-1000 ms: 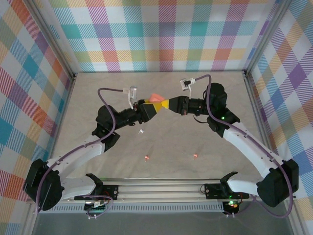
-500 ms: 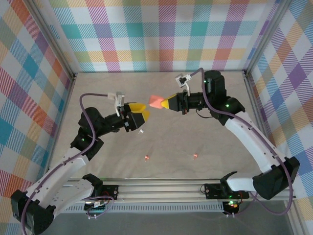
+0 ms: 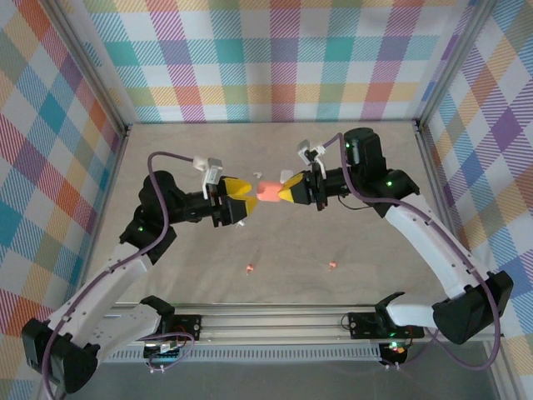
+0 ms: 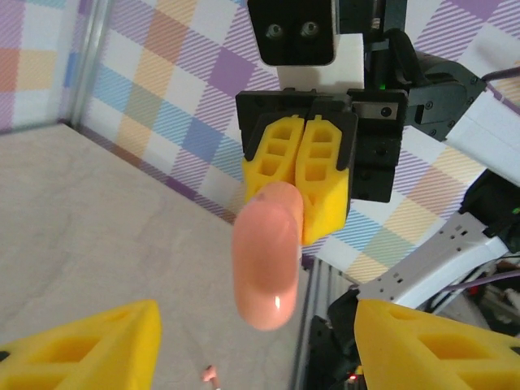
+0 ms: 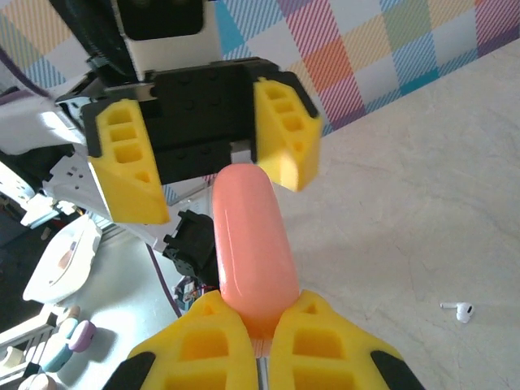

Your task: Insert the wireless bluetooth earbuds into the charging case

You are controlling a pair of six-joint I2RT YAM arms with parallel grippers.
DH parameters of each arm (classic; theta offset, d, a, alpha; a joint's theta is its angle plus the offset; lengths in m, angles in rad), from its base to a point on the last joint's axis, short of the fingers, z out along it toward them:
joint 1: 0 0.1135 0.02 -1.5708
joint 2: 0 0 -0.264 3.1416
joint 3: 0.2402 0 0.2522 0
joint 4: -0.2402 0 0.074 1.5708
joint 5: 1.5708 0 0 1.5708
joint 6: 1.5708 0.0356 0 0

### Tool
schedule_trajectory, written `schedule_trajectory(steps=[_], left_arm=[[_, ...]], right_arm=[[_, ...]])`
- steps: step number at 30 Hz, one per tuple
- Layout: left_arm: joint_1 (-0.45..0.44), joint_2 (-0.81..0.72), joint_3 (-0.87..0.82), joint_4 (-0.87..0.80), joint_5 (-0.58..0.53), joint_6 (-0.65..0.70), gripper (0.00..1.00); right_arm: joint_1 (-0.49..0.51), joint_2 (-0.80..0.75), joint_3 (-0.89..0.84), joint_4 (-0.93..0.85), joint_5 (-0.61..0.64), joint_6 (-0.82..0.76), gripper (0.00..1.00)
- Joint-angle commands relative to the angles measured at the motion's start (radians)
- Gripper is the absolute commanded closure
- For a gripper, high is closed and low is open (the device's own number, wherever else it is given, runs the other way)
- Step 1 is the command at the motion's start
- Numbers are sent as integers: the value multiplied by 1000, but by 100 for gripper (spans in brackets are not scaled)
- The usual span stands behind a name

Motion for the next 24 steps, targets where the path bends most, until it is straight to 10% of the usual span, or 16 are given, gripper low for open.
schedule_trajectory(steps=[1,24], left_arm=[[9,23,7,131,105,-87,37],[-53,120,36,145,128,-48,62]], right_arm=[[-3,-8,16,-22,-44,-59,100],[-3,16,21,28,-80,22,100]])
